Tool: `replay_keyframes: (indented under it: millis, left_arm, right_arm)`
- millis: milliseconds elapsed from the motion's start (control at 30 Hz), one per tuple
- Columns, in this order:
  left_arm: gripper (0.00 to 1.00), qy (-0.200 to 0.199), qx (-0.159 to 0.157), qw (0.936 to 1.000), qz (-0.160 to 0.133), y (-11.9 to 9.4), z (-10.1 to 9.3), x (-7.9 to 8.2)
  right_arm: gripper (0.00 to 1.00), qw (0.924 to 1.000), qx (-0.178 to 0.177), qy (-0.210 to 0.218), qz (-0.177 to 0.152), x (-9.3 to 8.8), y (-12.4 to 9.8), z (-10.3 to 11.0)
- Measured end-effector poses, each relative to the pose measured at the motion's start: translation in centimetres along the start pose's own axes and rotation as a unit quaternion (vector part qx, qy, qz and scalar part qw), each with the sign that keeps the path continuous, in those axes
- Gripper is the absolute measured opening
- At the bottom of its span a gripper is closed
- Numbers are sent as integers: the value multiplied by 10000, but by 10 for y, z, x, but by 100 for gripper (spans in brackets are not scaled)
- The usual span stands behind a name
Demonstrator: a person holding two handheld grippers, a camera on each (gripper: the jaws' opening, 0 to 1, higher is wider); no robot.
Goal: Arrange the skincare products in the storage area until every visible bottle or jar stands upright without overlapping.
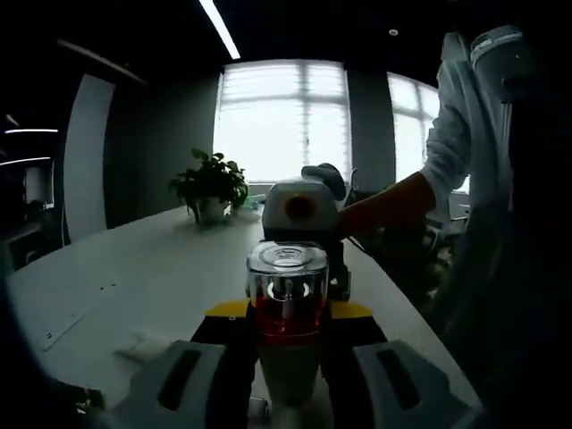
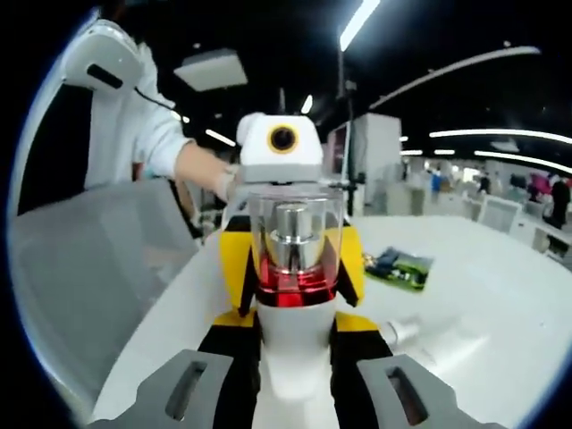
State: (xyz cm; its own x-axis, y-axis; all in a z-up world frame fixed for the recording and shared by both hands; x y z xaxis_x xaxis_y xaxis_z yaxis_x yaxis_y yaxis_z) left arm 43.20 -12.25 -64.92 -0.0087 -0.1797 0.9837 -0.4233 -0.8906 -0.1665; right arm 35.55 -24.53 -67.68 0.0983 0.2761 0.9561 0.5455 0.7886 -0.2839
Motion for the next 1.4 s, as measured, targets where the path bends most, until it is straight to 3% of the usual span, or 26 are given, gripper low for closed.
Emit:
replay_keyframes:
  millis: [467,633,833,900,1000,1067,1133,1400]
  left_arm:
    - [24,157,53,9999,-15,7,-6,7]
    - [24,156,-66,9998,69,4,6,8]
    - [24,-33,11,10000,-8,2,9,5]
    - [24,-118,20,9997,-231,1,10,9]
    - [24,-120,-10,9995,-282,1,10,12]
    - [24,-127,-3,9996,-256,0,11,11]
    - [24,-157,11,9995,-277,-1,12,11]
    - [24,-167,41,9994,-295,-2,10,14]
  right_arm:
    - [22,9993,-354,-42,80,1,2,-10]
    - [23,9988,-483,60,13,-1,1,-10]
    - [23,9988,-468,120,40,0,0,-10]
    - [23,9989,-456,115,27,0,0,-10]
    - [27,9981,-323,465,-248,4,0,-8]
    - [29,9984,-356,356,-269,5,-1,-10]
    - [26,9991,-345,213,-101,5,-1,-11]
    - [23,9996,-254,70,-55,5,-2,-11]
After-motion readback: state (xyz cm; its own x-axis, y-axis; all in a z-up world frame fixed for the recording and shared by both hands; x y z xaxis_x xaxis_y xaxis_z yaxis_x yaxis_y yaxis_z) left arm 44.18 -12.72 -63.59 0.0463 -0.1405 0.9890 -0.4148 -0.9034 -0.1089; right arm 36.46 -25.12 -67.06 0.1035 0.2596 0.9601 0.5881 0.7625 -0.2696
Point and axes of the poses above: the point that each gripper's makers call its tool centre point, and the gripper's own axes: y roughly forward along the fingers, z roughly to its left, x roughly out of its top, the point moved 10 cm from there along -y, roughly backward along the fingers, and after that the axes turned 4 degrees about -y, right-handed, at the moved point
